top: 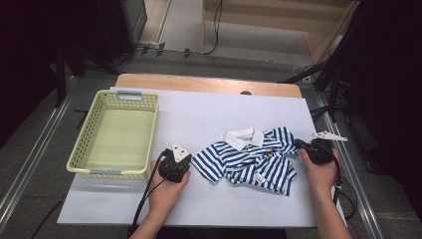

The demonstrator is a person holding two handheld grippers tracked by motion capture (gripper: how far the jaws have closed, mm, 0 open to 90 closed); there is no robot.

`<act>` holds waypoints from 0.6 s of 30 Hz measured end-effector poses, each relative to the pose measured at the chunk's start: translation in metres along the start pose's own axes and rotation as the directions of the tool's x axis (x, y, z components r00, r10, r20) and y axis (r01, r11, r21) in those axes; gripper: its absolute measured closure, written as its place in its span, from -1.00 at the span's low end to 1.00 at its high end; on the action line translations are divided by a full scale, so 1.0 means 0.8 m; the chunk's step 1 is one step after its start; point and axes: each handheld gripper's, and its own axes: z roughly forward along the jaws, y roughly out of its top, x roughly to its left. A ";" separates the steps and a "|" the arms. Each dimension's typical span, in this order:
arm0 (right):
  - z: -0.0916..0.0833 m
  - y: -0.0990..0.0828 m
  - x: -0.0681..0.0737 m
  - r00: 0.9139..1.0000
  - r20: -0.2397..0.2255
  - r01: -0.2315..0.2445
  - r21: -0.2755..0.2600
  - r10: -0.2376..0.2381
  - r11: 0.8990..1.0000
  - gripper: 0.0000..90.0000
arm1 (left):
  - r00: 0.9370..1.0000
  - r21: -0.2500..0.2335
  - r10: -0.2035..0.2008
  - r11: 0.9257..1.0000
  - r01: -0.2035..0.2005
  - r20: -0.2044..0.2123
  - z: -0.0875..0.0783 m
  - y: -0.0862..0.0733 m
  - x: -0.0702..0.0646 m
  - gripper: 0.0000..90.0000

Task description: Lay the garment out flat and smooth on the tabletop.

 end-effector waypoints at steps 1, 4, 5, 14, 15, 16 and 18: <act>0.000 -0.002 -0.001 1.000 -0.014 0.004 -0.003 -0.004 1.000 0.89 | 1.000 -0.007 -0.006 1.000 0.006 0.007 0.001 0.000 -0.001 0.84; -0.004 -0.002 -0.001 0.999 -0.045 0.011 -0.027 -0.012 1.000 0.70 | 0.999 -0.017 -0.006 1.000 0.007 0.053 0.003 0.001 -0.006 0.56; -0.007 -0.001 -0.001 0.998 -0.067 0.010 -0.050 -0.014 0.999 0.61 | 0.999 -0.012 -0.006 1.000 0.006 0.050 0.004 0.002 -0.007 0.39; 0.006 0.019 0.016 0.995 -0.066 0.065 -0.068 -0.070 0.996 0.22 | 0.991 0.041 -0.098 0.995 0.095 0.087 0.018 0.008 -0.004 -0.05; 0.011 0.021 0.016 0.996 -0.053 0.068 -0.061 -0.071 0.996 0.21 | 0.992 0.044 -0.086 0.996 0.083 0.090 0.018 0.008 -0.006 -0.03; 0.015 0.022 0.015 0.997 -0.044 0.066 -0.056 -0.068 0.996 0.20 | 0.993 0.046 -0.072 0.997 0.068 0.096 0.018 0.008 -0.008 0.04; 0.023 0.023 0.013 0.998 -0.039 0.043 -0.041 -0.045 0.998 0.18 | 0.995 0.049 -0.039 0.998 0.035 0.088 0.018 0.007 -0.013 0.14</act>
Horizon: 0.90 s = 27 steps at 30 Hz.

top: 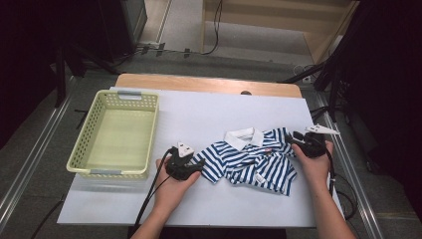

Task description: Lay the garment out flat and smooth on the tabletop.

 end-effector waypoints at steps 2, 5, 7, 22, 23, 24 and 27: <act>0.006 0.001 -0.002 1.000 0.011 -0.016 0.011 0.015 1.000 0.18 | 1.000 0.010 0.021 1.000 -0.021 -0.018 0.001 0.001 -0.002 0.19; 0.012 0.000 -0.003 1.000 0.016 -0.022 0.030 0.021 0.999 0.20 | 1.000 0.012 0.007 1.000 -0.007 -0.022 0.003 0.003 -0.001 0.35; 0.014 0.000 -0.002 1.000 0.019 -0.016 0.043 0.016 0.999 0.25 | 0.999 0.016 0.031 0.999 -0.030 -0.045 0.003 0.003 -0.003 0.47; 0.013 0.008 -0.006 1.000 0.010 0.004 0.024 -0.005 1.000 0.91 | 0.994 -0.003 0.052 0.999 -0.053 -0.101 0.016 0.045 0.003 0.97; 0.014 0.009 -0.008 1.000 0.016 0.003 0.025 -0.004 1.000 0.91 | 0.993 -0.018 0.046 0.999 -0.048 -0.108 0.017 0.053 0.007 0.97; 0.015 0.012 -0.010 1.000 0.021 0.003 0.022 -0.003 1.000 0.91 | 0.993 -0.024 0.045 0.999 -0.048 -0.110 0.018 0.058 0.008 0.97; 0.017 0.017 -0.015 0.999 0.035 -0.006 0.001 0.006 1.000 0.91 | 0.990 -0.039 0.046 0.998 -0.051 -0.136 0.025 0.078 0.016 0.97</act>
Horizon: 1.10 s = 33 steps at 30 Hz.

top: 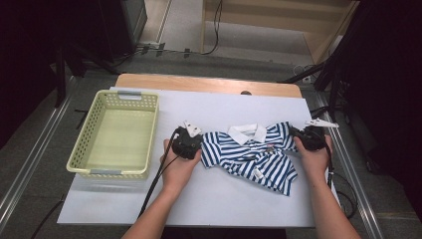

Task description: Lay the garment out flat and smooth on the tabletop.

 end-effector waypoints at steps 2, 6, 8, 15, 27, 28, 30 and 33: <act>0.003 0.003 -0.004 1.000 0.010 -0.005 -0.002 0.005 1.000 0.91 | 1.000 -0.015 -0.004 1.000 0.004 -0.023 0.008 0.014 0.007 0.97; 0.009 0.013 -0.009 1.000 0.017 -0.015 -0.017 0.015 1.000 0.91 | 0.998 -0.045 -0.036 0.998 0.034 -0.048 0.019 0.035 0.023 0.97; 0.010 0.018 -0.011 1.000 0.022 -0.016 -0.024 0.017 1.000 0.91 | 0.997 -0.045 -0.039 0.998 0.037 -0.060 0.026 0.043 0.030 0.97; 0.016 0.023 -0.019 0.999 0.047 -0.016 -0.056 0.019 0.998 0.90 | 0.994 -0.019 -0.081 0.997 0.080 -0.071 0.053 0.054 0.047 0.96; -0.016 0.013 -0.006 1.000 -0.021 -0.017 -0.077 0.016 0.997 -0.02 | 0.993 -0.076 -0.046 0.996 0.054 0.106 0.026 0.035 0.019 0.10; -0.024 0.009 0.000 1.000 -0.022 -0.001 -0.087 -0.001 0.996 -0.03 | 0.993 -0.075 -0.037 0.996 0.046 0.116 0.023 0.034 0.017 0.05; -0.036 0.002 0.011 0.999 -0.042 0.010 -0.101 -0.015 0.995 -0.04 | 0.987 -0.084 -0.034 0.995 0.047 0.159 0.016 0.028 0.009 0.01; -0.052 -0.009 0.028 0.997 -0.067 0.034 -0.106 -0.042 0.994 -0.04 | 0.978 -0.089 -0.022 0.995 0.041 0.209 0.005 0.017 -0.006 0.00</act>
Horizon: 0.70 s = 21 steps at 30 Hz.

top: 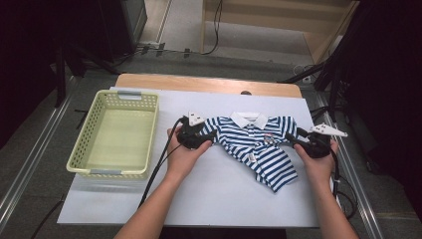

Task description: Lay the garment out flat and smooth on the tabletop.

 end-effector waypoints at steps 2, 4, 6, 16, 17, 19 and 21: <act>-0.009 -0.008 0.014 1.000 -0.019 0.010 0.001 -0.010 1.000 -0.03 | 1.000 -0.002 0.001 1.000 -0.001 0.023 -0.003 -0.007 -0.010 0.00; -0.017 -0.016 0.027 0.998 -0.040 0.043 0.008 -0.043 0.999 -0.01 | 0.999 0.004 0.009 1.000 -0.009 0.053 -0.004 -0.015 -0.023 0.00; -0.026 -0.025 0.041 0.997 -0.057 0.059 0.012 -0.058 0.998 0.00 | 0.997 0.017 0.020 1.000 -0.021 0.080 -0.003 -0.023 -0.037 0.00; -0.059 -0.053 0.105 0.981 -0.154 0.123 0.020 -0.118 0.992 0.11 | 0.991 0.055 0.044 0.997 -0.051 0.124 0.008 -0.052 -0.086 0.02; -0.057 -0.057 0.115 0.977 -0.171 0.136 0.034 -0.128 0.990 0.12 | 0.991 0.055 0.045 0.997 -0.052 0.126 0.005 -0.054 -0.087 0.02; -0.051 -0.060 0.128 0.970 -0.187 0.167 0.051 -0.155 0.985 0.14 | 0.989 0.047 0.046 0.997 -0.053 0.138 -0.003 -0.061 -0.090 0.02; -0.045 -0.062 0.137 0.969 -0.174 0.187 0.065 -0.174 0.980 0.22 | 0.988 0.039 0.050 0.998 -0.056 0.149 -0.012 -0.070 -0.090 0.02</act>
